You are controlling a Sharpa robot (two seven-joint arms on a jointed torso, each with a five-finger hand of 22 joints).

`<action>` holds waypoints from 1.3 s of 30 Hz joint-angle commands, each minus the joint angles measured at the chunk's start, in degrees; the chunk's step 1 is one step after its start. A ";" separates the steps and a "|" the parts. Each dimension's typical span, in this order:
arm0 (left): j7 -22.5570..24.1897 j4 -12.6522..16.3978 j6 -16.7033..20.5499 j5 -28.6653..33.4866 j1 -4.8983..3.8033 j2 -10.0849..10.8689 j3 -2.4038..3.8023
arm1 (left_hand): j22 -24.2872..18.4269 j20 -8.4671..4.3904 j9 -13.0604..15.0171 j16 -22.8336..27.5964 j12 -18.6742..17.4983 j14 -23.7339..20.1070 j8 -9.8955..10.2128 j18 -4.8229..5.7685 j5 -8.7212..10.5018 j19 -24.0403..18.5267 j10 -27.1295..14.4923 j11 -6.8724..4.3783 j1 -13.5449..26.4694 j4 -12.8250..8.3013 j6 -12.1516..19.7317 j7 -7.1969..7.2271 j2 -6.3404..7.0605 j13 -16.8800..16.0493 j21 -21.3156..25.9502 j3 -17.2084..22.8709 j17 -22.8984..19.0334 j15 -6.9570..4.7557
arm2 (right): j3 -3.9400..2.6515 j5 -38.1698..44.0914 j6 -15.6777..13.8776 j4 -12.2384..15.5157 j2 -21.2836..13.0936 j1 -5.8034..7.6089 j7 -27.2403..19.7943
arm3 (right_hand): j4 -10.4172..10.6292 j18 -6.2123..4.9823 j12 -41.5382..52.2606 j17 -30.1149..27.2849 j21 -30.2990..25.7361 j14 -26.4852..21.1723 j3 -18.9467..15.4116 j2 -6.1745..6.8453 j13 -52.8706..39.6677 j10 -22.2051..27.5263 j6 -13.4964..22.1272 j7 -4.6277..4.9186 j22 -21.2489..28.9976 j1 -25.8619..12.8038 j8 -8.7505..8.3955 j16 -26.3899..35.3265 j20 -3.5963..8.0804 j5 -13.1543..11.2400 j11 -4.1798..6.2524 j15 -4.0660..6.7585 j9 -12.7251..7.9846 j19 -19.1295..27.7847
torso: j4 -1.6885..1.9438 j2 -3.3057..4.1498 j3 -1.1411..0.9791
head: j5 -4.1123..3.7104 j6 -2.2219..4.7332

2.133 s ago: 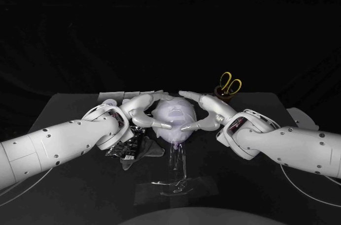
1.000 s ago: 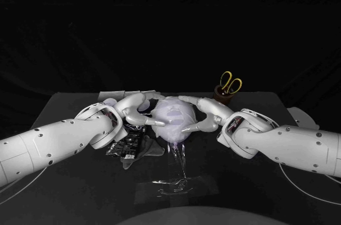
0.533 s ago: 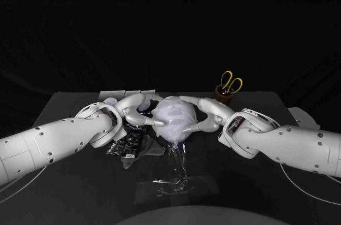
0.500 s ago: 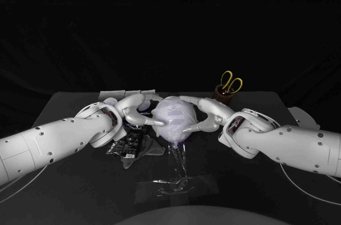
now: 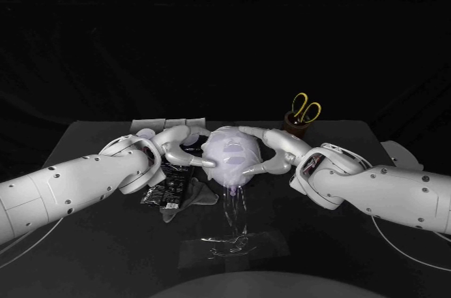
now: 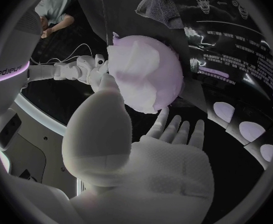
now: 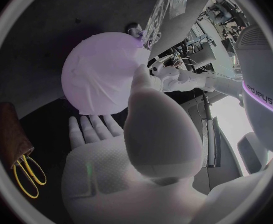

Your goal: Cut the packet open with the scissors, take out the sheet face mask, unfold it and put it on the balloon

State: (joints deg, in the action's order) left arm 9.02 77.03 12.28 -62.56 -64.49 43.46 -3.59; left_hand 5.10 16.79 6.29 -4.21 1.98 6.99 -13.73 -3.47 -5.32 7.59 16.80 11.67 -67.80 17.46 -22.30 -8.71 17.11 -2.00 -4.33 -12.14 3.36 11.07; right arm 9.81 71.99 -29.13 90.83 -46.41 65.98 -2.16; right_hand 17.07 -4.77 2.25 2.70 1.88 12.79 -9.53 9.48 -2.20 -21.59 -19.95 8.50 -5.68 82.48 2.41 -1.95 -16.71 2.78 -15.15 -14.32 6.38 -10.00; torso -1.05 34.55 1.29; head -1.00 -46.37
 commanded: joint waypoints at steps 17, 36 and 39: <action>9.18 1.40 10.82 10.45 0.18 2.54 0.13 | 1.51 0.04 2.01 -3.85 1.93 7.81 -3.95 -0.66 1.48 4.72 9.44 1.86 -7.47 -0.01 -6.76 -6.50 -4.31 -1.01 -1.64 7.40 2.83 1.77 | 0.05 1.05 1.02 -0.02 0.00 -0.20 0.35 | 0.03 -0.02 -0.06 -0.11 0.02 -0.19 0.23 -0.16 -0.03 -0.26 -0.52 8.47 0.03 0.00 0.31 0.21 -0.18 0.22 0.08 -0.28 0.11 0.21 | 0.04 -0.01 0.04 | 0.28 -0.17; 5.61 -0.63 13.17 16.55 0.39 1.44 0.14 | 8.23 -0.23 4.87 -13.10 5.29 31.60 -10.45 -1.60 2.53 29.64 33.24 0.76 -15.82 -1.08 -20.05 -5.50 -13.12 -1.93 -12.97 15.26 8.41 0.39 | 0.05 0.97 1.02 -0.16 0.15 -0.49 0.44 | 0.02 0.00 -0.06 -0.11 0.02 -0.19 0.27 -0.27 -0.04 -0.28 -0.54 8.47 0.04 0.00 0.32 0.21 -0.18 0.23 0.08 -0.30 0.12 0.23 | -0.07 0.03 -0.01 | 0.71 -0.48; 5.25 -0.90 13.04 16.14 0.43 0.93 0.13 | 8.12 -0.24 4.86 -12.98 5.13 31.78 -10.58 -1.69 2.54 29.78 33.60 0.66 -16.73 -1.09 -20.24 -5.19 -12.45 -1.87 -12.98 15.23 8.36 0.34 | 0.05 0.97 1.02 -0.13 0.15 -0.50 0.46 | 0.02 0.03 -0.07 -0.12 0.04 -0.23 0.33 -0.39 -0.03 -0.18 -0.59 8.47 0.01 0.00 0.34 0.21 -0.19 0.22 0.07 -0.34 0.13 0.18 | -0.07 0.05 -0.04 | 0.60 -0.53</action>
State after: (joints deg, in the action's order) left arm 15.42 76.16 24.53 -46.70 -64.05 44.60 -3.52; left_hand 13.26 16.49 11.11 -17.02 6.98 38.31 -24.08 -4.42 -2.85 36.98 50.02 12.30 -84.27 16.36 -42.18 -11.17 4.67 -3.94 -17.03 2.87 11.72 11.48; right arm 9.78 72.28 -29.13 90.64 -46.34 65.64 -1.89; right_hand 17.07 -4.76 2.14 2.67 1.88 12.79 -9.53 9.48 -2.16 -21.59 -19.95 8.50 -5.70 82.47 2.41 -1.95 -16.71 2.78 -15.15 -14.32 6.43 -10.01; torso -1.12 34.56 1.27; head -0.28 -46.83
